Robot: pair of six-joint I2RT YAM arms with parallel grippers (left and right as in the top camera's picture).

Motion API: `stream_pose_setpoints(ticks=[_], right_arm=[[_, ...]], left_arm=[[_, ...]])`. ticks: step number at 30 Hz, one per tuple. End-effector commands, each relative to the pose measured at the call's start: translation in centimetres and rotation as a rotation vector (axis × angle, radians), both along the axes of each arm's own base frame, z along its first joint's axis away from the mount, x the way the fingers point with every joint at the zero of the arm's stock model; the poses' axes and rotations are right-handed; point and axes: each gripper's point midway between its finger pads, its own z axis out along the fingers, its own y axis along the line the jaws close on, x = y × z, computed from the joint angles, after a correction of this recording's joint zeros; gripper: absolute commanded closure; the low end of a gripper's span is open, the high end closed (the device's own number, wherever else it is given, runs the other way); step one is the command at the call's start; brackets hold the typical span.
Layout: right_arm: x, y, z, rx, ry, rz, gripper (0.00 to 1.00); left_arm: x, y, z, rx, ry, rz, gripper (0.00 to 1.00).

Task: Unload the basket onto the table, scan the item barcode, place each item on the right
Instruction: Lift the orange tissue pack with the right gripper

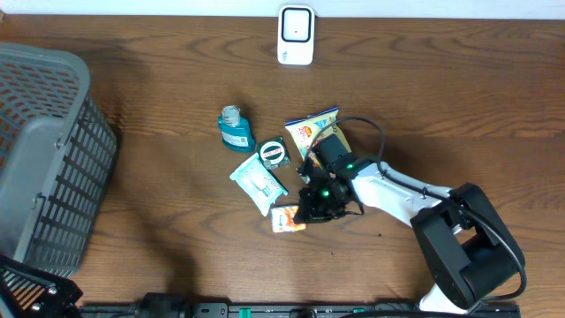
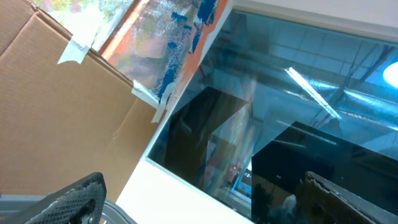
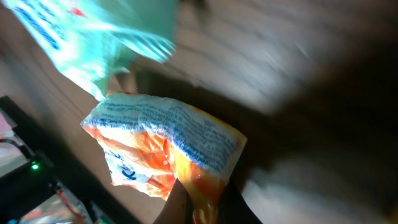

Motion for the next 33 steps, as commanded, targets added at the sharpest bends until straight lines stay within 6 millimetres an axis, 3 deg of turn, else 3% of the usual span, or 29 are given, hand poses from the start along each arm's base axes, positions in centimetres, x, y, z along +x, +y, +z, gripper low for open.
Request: stream_pose_setpoints(ticks=[1, 6, 11, 17, 21, 27, 33], right_arm=[[-0.2, 0.0, 2.5, 0.087, 0.115, -0.079, 0.99], [-1.3, 1.0, 9.4, 0.384, 0.272, -0.096, 0.99], [-2.3, -0.2, 13.7, 0.492, 0.378, -0.146, 0.99], [-4.4, -1.6, 15.6, 0.453, 0.463, -0.193, 0.99], [-6.1, -2.2, 17.0, 0.444, 0.479, -0.185, 0.99], [-8.3, -3.1, 18.4, 0.405, 0.561, -0.214, 0.99], [-10.4, -4.0, 19.3, 0.31, 0.752, -0.302, 0.99]], left_arm=[[-0.2, 0.2, -0.1, -0.009, -0.005, 0.011, 0.02], [0.8, -1.2, -0.1, 0.039, 0.003, -0.063, 0.02], [3.4, -4.4, -1.3, 0.118, 0.059, -0.245, 0.02], [6.4, -7.0, -4.2, 0.062, 0.116, -0.445, 0.02], [8.7, -8.3, -7.6, 0.064, 0.238, -0.515, 0.02], [10.6, -8.4, -13.9, 0.019, 0.485, -0.52, 0.02], [11.5, -8.5, -17.9, -0.007, 0.623, -0.521, 0.02]])
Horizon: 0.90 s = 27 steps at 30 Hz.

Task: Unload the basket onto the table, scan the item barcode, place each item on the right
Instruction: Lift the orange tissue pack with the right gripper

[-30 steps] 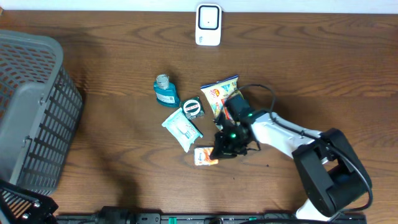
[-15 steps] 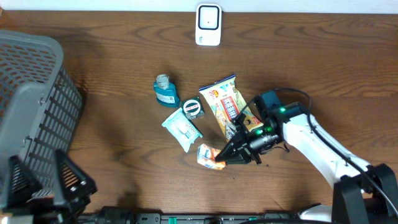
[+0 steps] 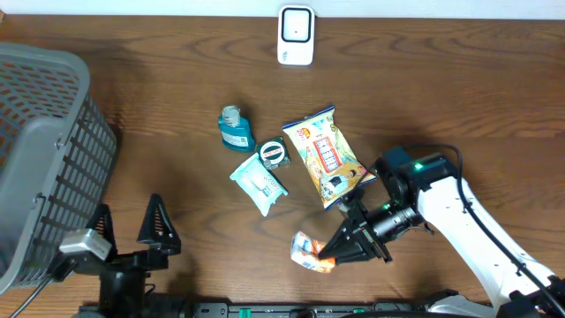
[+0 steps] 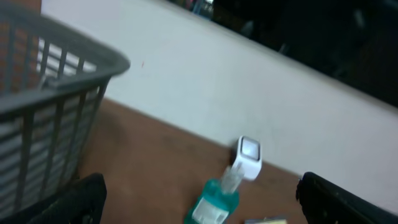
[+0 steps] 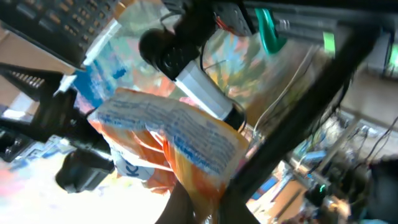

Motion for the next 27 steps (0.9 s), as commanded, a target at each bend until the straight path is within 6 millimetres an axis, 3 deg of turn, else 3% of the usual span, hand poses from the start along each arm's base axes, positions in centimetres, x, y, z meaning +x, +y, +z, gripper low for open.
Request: stream_pose_setpoints(ticks=[1, 7, 15, 22, 27], right_arm=[[0.0, 0.0, 1.1, 0.014, 0.059, -0.036, 0.99], [0.3, 0.2, 1.8, 0.05, 0.075, -0.06, 0.99], [0.6, 0.3, 1.6, 0.06, 0.048, -0.058, 0.99], [1.1, 0.5, 1.5, 0.076, 0.005, -0.056, 0.99], [1.2, 0.5, 1.4, 0.076, -0.004, -0.055, 0.99]], left_arm=[[0.6, -0.3, -1.7, -0.007, 0.04, -0.015, 0.02], [2.3, -2.2, -5.6, -0.017, 0.12, -0.115, 0.02], [5.9, -2.5, -11.3, -0.017, 0.128, -0.117, 0.02], [7.8, -2.5, -13.8, -0.018, 0.039, -0.107, 0.02], [7.9, -2.1, -15.3, -0.013, 0.085, -0.083, 0.02]])
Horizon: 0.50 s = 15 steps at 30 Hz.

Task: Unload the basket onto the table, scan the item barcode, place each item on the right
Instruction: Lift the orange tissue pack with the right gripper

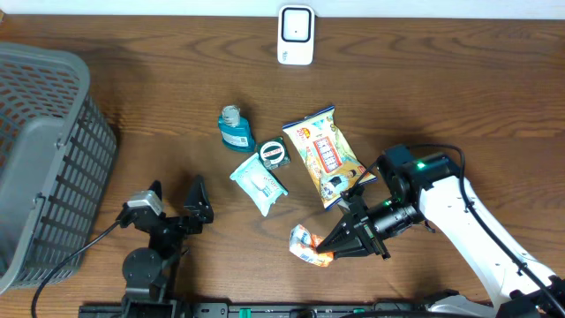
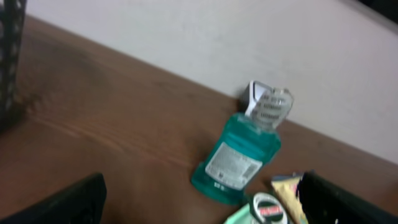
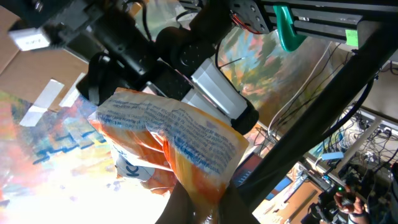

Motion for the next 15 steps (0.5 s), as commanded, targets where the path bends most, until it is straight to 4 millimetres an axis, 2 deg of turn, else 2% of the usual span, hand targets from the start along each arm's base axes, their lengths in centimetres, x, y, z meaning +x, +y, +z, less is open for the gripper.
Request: stream_pose_setpoints(ticks=[1, 5, 9, 15], right_arm=[[0.3, 0.1, 0.7, 0.026, -0.003, -0.016, 0.99], [0.5, 0.2, 0.7, 0.032, -0.02, -0.016, 0.99], [0.5, 0.2, 0.7, 0.034, -0.023, -0.016, 0.99], [1.1, 0.4, 0.5, 0.049, -0.068, -0.015, 0.99]], left_arm=[[0.0, 0.3, 0.0, 0.001, -0.002, 0.017, 0.02], [0.0, 0.3, -0.5, 0.003, 0.018, 0.017, 0.02], [-0.2, 0.4, -2.1, 0.009, 0.082, 0.018, 0.02], [-0.2, 0.4, -2.1, 0.009, 0.083, 0.018, 0.02]])
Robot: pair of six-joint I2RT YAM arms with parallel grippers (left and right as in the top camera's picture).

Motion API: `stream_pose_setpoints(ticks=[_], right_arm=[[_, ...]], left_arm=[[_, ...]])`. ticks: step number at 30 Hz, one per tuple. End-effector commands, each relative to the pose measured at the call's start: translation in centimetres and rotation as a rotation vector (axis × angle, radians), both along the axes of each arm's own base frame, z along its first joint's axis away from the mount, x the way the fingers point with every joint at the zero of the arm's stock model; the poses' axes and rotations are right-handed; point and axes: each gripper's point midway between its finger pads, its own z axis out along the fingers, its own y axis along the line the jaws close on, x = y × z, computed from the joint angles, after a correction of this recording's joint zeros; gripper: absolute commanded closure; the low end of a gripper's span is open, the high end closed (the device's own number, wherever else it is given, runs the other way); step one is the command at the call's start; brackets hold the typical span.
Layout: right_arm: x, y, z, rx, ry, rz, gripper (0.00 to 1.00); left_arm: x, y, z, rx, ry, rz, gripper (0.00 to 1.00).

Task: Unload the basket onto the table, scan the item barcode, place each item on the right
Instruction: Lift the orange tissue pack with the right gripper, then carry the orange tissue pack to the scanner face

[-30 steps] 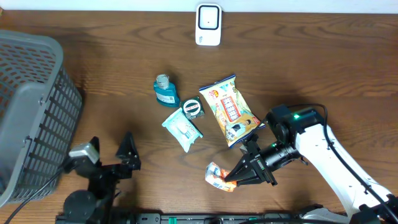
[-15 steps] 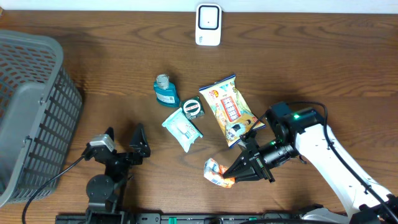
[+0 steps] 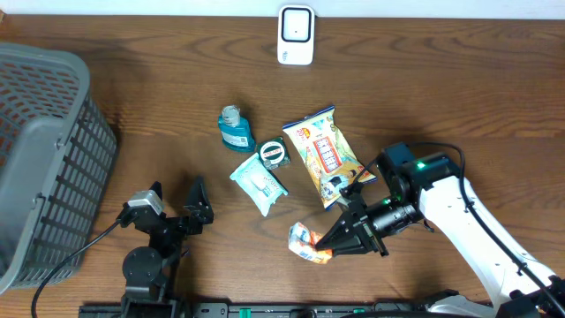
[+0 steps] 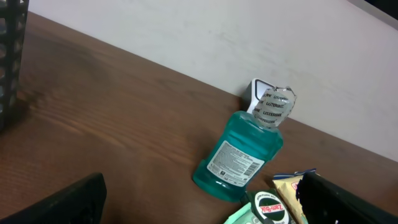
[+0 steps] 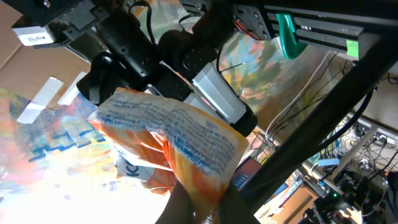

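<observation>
An orange and white snack packet point(image 3: 305, 245) hangs tilted above the table's front edge, with my right gripper point(image 3: 331, 247) shut on its lower end. In the right wrist view the packet point(image 5: 168, 146) fills the middle, pinched between the dark fingers point(image 5: 181, 205), its printed blue text facing the camera. The white scanner point(image 3: 296, 35) stands at the far edge of the table. My left gripper point(image 3: 174, 213) sits low at the front left, open and holding nothing. It faces a teal bottle point(image 4: 239, 155), and the scanner point(image 4: 255, 92) peeks out behind that bottle.
Between scanner and packet lie the teal mouthwash bottle point(image 3: 235, 129), a round tin point(image 3: 274, 154), a pale green wipes pack point(image 3: 259, 183) and a yellow chips bag point(image 3: 325, 156). A grey basket point(image 3: 44, 159) fills the left side.
The right gripper with the packet has shifted very slightly away from the front edge. The left gripper stays in place, open.
At first my right gripper was down on the table, shut on the orange packet beside the wipes, and the left arm was off at the front left corner. Later the packet was held up near the front edge and the left gripper stood at the front left, where both remain.
</observation>
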Motion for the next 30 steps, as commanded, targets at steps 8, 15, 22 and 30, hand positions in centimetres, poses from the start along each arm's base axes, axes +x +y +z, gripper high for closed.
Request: stream_pose_setpoints(ticks=[8, 15, 22, 30], right_arm=[[8.6, -0.1, -4.9, -0.171, -0.616, -0.011, 0.99], [18.9, -2.5, -5.7, -0.478, -1.079, -0.171, 0.98], [25.6, -6.1, -3.5, -0.761, -1.389, -0.307, 0.99], [29.9, -4.9, -2.9, -0.74, -1.531, -0.396, 0.99]], left_arm=[[-0.1, 0.3, -1.7, 0.007, 0.057, 0.016, 0.02], [-0.1, 0.3, -1.7, 0.007, 0.057, 0.016, 0.02], [-0.1, 0.3, -1.7, 0.007, 0.057, 0.016, 0.02], [-0.1, 0.3, -1.7, 0.008, 0.057, 0.016, 0.02]])
